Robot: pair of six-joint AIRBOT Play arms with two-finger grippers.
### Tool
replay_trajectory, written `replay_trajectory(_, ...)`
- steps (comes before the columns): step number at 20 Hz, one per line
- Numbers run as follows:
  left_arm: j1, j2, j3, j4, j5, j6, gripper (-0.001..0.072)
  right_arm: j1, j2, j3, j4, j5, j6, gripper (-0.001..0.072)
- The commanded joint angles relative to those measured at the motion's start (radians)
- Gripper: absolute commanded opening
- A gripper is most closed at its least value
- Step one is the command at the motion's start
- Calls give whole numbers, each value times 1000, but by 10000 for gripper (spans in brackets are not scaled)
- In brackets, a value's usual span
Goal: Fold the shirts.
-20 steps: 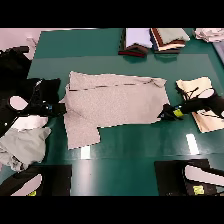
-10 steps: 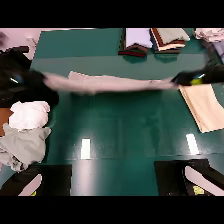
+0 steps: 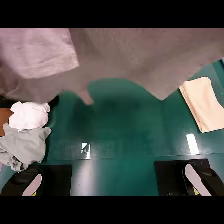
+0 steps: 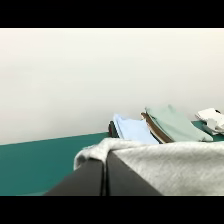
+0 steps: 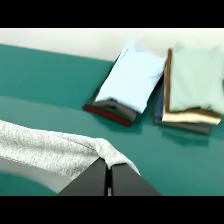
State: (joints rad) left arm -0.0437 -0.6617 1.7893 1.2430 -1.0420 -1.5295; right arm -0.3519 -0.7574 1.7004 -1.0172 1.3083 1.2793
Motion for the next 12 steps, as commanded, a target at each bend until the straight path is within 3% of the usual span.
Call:
replay_trajectory(1,1,-16,58,3,-76,-13,20,-36,-24,129,-4,109,41,12)
replay_trajectory(4,1,-131,58,2,-237,-15,21,-35,-115,136,-3,185,78,12)
replay_trajectory(8,0,-411,57,3,-391,-6,21,19,-257,-38,-12,209,82,12)
replay_trajectory(12,-2,-744,57,3,-397,-5,21,197,-447,-232,-267,133,113,12)
